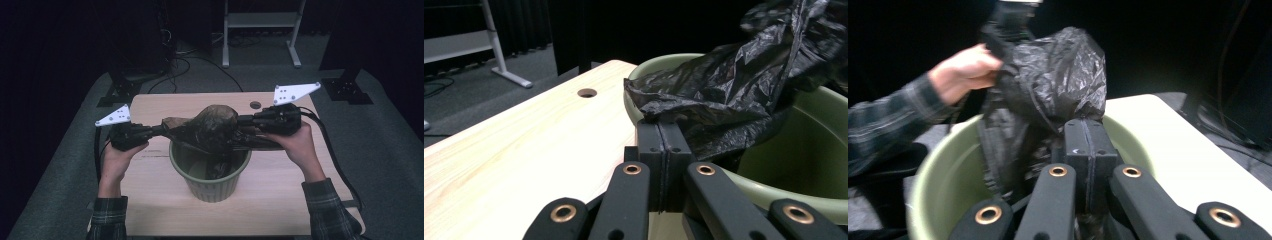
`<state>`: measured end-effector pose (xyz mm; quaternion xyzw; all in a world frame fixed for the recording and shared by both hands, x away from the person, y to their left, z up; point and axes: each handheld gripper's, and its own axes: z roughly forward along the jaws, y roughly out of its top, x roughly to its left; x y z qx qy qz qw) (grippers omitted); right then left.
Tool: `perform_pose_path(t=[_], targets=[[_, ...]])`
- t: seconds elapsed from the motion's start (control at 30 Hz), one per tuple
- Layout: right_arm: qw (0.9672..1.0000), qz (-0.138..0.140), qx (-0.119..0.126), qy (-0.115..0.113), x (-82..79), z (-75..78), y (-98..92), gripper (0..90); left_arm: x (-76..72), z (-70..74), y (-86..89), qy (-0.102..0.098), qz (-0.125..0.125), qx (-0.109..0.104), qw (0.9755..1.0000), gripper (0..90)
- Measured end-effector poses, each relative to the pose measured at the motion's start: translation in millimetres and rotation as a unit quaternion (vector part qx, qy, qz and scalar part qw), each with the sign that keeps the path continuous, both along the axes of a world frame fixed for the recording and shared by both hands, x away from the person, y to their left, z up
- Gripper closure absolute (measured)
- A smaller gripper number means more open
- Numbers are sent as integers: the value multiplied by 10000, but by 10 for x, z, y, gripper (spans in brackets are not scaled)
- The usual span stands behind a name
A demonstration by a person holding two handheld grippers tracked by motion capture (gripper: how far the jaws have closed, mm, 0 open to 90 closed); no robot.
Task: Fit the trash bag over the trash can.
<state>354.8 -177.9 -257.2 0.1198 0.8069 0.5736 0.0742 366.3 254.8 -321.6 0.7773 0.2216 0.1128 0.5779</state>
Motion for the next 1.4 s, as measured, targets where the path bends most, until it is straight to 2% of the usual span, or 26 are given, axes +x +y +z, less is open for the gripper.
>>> perform_pose_path(t=[0.03, 0.1, 0.37, 0.4, 0.43, 0.53, 0.57, 0.73, 0.9, 1.07, 1.23, 1.33, 1.37, 1.4], targets=[[9999, 99, 15, -3, -111, -23, -27, 900, 2, -1, -1, 0, 7, -2, 10000, 895], [9998, 202, 25, 35, -208, -63, -45, 900, 2, -3, -5, 1, 3, 11, 10000, 895], [9981, 601, 21, 163, -503, -232, 38, 900, -20, 5, -16, 10, 9, -13, 10000, 896], [9981, 601, 21, 163, -503, -232, 38, 900, -20, 5, -16, 10, 9, -13, 10000, 896], [9971, 732, -65, 199, -590, -276, 96, 900, -37, 10, -8, 17, 16, -36, 10000, 896], [9964, 814, -109, 224, -655, -320, 133, 900, -52, 7, 11, 31, 4, -108, 9999, 896], [9951, 930, -157, 297, -724, -386, 168, 900, -69, -6, 27, 52, 26, -156, 9999, 896], [9930, 1070, -254, 437, -822, -532, 235, 900, -123, -40, 41, 113, 45, -257, 9996, 896], [9907, 1215, -267, 545, -897, -643, 277, 900, -155, -36, 49, 108, 38, -274, 9996, 896], [9890, 1277, -378, 639, -951, -754, 312, 900, -147, -51, 47, 136, 48, -285, 9995, 896], [9856, 1317, -585, 890, -947, -995, 395, 900, -133, -67, 33, 139, 43, -278, 9995, 895], [9844, 1339, -666, 930, -943, -1068, 438, 900, -131, -70, 31, 152, 45, -273, 9995, 896], [9824, 1374, -751, 1016, -939, -1153, 490, 900, -127, -74, 32, 154, 45, -272, 9995, 895], [9820, 1376, -800, 1016, -938, -1177, 505, 900, -127, -75, 34, 159, 52, -268, 9995, 896]])
